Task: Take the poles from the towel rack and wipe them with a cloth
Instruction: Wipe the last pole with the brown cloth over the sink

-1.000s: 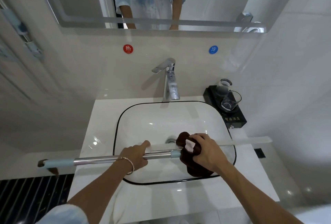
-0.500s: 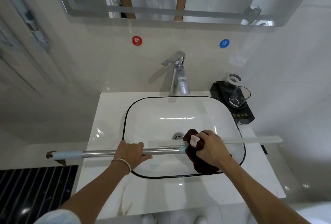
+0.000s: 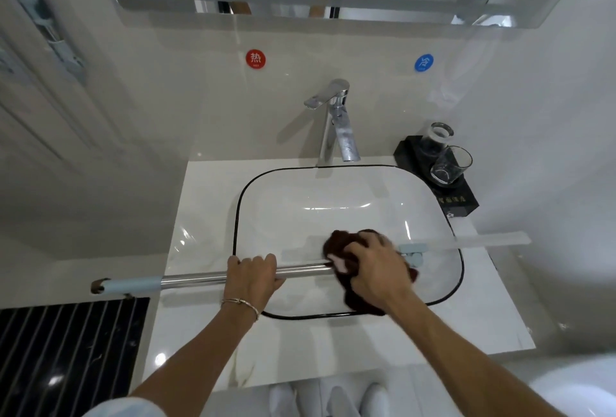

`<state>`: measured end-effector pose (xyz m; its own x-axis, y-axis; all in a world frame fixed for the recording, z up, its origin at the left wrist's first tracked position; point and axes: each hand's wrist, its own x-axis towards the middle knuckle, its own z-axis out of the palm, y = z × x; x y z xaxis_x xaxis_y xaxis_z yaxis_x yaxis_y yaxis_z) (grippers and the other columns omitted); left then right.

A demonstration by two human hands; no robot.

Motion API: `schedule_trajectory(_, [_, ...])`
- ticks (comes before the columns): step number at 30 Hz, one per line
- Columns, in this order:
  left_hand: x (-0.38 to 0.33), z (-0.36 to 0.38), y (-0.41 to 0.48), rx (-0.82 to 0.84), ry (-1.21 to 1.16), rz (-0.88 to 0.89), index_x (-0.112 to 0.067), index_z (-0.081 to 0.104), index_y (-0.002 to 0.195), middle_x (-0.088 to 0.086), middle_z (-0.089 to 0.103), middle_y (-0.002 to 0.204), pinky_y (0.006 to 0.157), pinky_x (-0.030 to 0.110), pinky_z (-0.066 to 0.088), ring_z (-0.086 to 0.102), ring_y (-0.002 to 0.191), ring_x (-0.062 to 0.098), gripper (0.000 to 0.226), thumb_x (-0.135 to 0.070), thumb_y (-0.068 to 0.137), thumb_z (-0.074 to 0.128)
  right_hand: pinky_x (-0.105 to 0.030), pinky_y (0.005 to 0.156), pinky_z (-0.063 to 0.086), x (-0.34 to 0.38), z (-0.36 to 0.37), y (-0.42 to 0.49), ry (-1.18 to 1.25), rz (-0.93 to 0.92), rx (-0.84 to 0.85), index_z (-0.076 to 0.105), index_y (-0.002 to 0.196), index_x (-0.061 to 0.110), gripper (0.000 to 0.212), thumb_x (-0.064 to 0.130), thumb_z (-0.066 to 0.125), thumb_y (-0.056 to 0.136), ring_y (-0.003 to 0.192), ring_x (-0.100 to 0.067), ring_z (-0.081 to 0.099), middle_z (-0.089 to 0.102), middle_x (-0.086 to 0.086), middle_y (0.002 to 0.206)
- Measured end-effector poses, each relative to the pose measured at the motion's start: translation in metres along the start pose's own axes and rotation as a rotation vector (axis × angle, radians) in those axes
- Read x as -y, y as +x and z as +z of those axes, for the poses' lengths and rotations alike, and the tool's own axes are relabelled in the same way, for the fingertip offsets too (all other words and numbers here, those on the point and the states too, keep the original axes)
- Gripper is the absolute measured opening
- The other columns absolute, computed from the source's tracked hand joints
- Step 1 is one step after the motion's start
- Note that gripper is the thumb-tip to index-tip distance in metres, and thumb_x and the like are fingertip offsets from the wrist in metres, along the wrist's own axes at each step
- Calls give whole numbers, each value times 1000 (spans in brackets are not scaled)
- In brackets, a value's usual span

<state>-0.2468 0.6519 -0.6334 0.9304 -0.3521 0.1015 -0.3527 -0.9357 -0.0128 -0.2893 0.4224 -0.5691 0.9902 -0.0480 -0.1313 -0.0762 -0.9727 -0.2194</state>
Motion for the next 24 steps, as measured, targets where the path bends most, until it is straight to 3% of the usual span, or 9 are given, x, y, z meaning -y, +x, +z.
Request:
schedule_trajectory(3, [-2, 1, -2, -8, 12, -15, -15, 48, 51, 0, 41, 38, 48, 29, 36, 42, 30, 20, 51, -38, 37, 92, -45, 95, 45, -41, -11, -2, -11, 149, -48, 65, 110, 26, 45, 57, 41, 87, 120, -32, 43, 51, -3, 129])
schedule_trajectory(6, [-5, 2, -4, -1, 11, -24, -15, 49, 52, 1, 42, 41, 48, 27, 35, 43, 33, 20, 51, -37, 37, 92, -49, 93, 45, -29, -3, 1, 16, 201, -72, 65, 110, 23, 34, 47, 53, 89, 121, -37, 41, 51, -6, 130])
schedule_trajectory(9, [-6, 3, -4, 2, 10, -38, -14, 50, 53, 2, 43, 42, 49, 27, 33, 44, 34, 21, 49, -35, 38, 92, -52, 77, 52, 30, 14, 3, 18, 66, -134, 70, 93, 20, 24, 37, 71, 76, 108, -45, 52, 60, -11, 115])
schedule_trajectory(12, [-6, 2, -4, 6, -1, -44, -14, 51, 53, 2, 45, 42, 49, 27, 33, 46, 34, 22, 46, -33, 40, 91, -49, 63, 55, 76, 30, -3, -75, -73, -88, 68, 80, 25, 35, 35, 84, 51, 100, -46, 60, 64, -8, 107])
schedule_trajectory(14, [-4, 2, -4, -2, -2, -32, -15, 51, 54, 1, 46, 42, 50, 26, 29, 46, 34, 22, 45, -33, 41, 91, -49, 66, 56, 74, 31, -1, -73, -118, -100, 68, 83, 26, 38, 36, 84, 51, 104, -45, 58, 63, -6, 110])
schedule_trajectory(17, [-3, 3, -3, 8, 21, -11, -15, 50, 54, 0, 45, 42, 50, 28, 22, 45, 33, 23, 49, -38, 40, 91, -51, 80, 54, 32, 23, 0, 20, -56, -100, 68, 96, 26, 36, 46, 75, 67, 114, -40, 51, 59, -6, 121])
schedule_trajectory(24, [-18, 8, -1, -14, 27, 47, -15, 51, 54, 0, 43, 41, 47, 25, 32, 44, 33, 20, 47, -40, 43, 89, -52, 95, 45, 3, 13, -2, 90, 70, -78, 68, 109, 21, 44, 46, 74, 73, 126, -38, 40, 52, -9, 133])
